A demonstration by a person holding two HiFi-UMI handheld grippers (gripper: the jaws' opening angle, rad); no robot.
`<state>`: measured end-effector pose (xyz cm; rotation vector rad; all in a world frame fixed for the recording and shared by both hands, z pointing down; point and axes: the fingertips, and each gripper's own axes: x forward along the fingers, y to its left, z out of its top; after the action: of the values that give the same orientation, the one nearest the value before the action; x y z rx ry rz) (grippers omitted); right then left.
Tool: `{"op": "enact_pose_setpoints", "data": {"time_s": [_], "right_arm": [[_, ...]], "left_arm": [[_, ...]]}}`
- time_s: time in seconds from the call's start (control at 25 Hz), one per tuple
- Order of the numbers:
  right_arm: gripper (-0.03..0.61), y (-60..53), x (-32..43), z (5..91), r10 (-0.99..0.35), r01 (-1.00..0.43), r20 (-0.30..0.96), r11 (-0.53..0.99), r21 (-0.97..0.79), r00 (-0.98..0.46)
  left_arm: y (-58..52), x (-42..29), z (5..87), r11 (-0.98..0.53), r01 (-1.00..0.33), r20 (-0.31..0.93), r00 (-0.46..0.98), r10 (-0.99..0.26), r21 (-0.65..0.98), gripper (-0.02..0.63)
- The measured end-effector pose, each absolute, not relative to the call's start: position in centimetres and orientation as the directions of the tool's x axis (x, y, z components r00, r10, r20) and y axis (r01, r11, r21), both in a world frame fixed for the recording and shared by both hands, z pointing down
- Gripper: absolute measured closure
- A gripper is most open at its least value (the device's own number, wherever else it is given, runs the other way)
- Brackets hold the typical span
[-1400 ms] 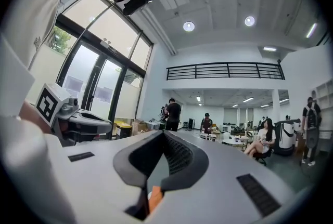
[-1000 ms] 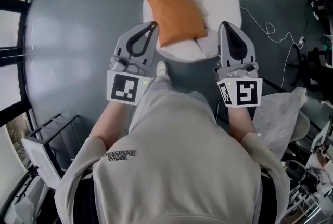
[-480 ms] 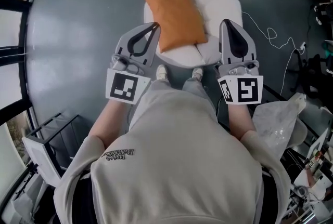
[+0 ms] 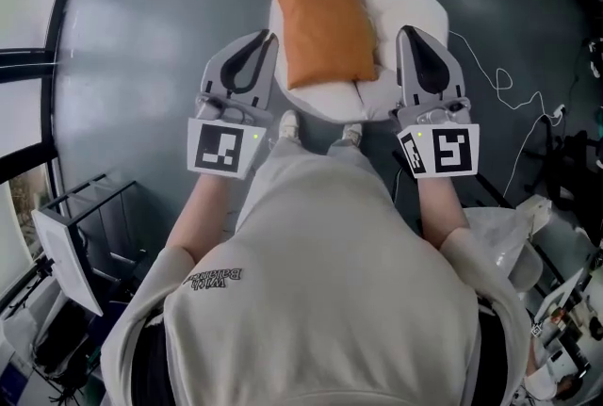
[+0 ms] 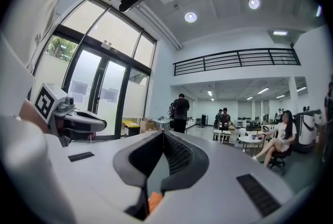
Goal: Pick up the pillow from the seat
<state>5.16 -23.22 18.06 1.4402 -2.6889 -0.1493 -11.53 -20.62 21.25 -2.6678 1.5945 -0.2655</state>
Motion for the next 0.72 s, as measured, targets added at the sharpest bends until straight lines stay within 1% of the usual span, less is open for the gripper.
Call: {"op": "enact_pose_setpoints", "data": {"time_s": [0.16,0.28,0.36,0.4,0.44,0.48,0.52,0.56,0.6,0.72], "right_arm": [[0.568,-24.1,6.8,19.4,-0.839,-0.832,0.051,0.544,0.108,-0.542],[0.568,-25.1,8.1,20.8,-0.846,-0.841,0.073,0.532,0.097,-0.528],[0.568,-26.0,9.2,22.1,-0.850,-0.847,0.097,0.525,0.084,-0.517],[0.566,-26.5,9.6,22.9,-0.851,-0.849,0.110,0.522,0.081,-0.513],[0.564,-27.0,10.0,23.6,-0.851,-0.850,0.124,0.521,0.084,-0.510],[0.538,-27.6,10.3,24.4,-0.852,-0.849,0.136,0.520,0.095,-0.506],[0.464,-28.1,10.5,25.3,-0.853,-0.849,0.148,0.517,0.109,-0.501],[0.445,-28.6,10.8,26.4,-0.856,-0.850,0.161,0.512,0.121,-0.492],[0.441,-29.0,11.1,27.7,-0.858,-0.853,0.178,0.506,0.125,-0.483],[0.371,-30.3,11.8,32.3,-0.846,-0.855,0.251,0.507,0.107,-0.471]], "left_arm": [[-21.5,-11.3,21.9,-0.456,-0.884,0.137,0.442,-0.887,-0.099,0.603],[-22.7,-11.0,23.4,-0.462,-0.879,0.184,0.438,-0.880,-0.118,0.596],[-23.6,-10.7,24.5,-0.465,-0.873,0.211,0.432,-0.877,-0.148,0.526],[-24.1,-10.5,24.9,-0.465,-0.873,0.214,0.430,-0.877,-0.149,0.506],[-24.7,-10.4,25.3,-0.465,-0.874,0.214,0.431,-0.876,-0.142,0.503],[-25.3,-10.3,25.8,-0.466,-0.875,0.214,0.434,-0.875,-0.133,0.498],[-25.8,-10.1,26.4,-0.468,-0.875,0.216,0.436,-0.873,-0.124,0.494],[-26.4,-10.0,27.2,-0.469,-0.875,0.222,0.438,-0.871,-0.115,0.491],[-26.9,-9.8,28.2,-0.470,-0.877,0.231,0.439,-0.868,-0.103,0.482],[-28.6,-9.4,32.1,-0.474,-0.880,0.268,0.449,-0.852,-0.035,0.438]]}}
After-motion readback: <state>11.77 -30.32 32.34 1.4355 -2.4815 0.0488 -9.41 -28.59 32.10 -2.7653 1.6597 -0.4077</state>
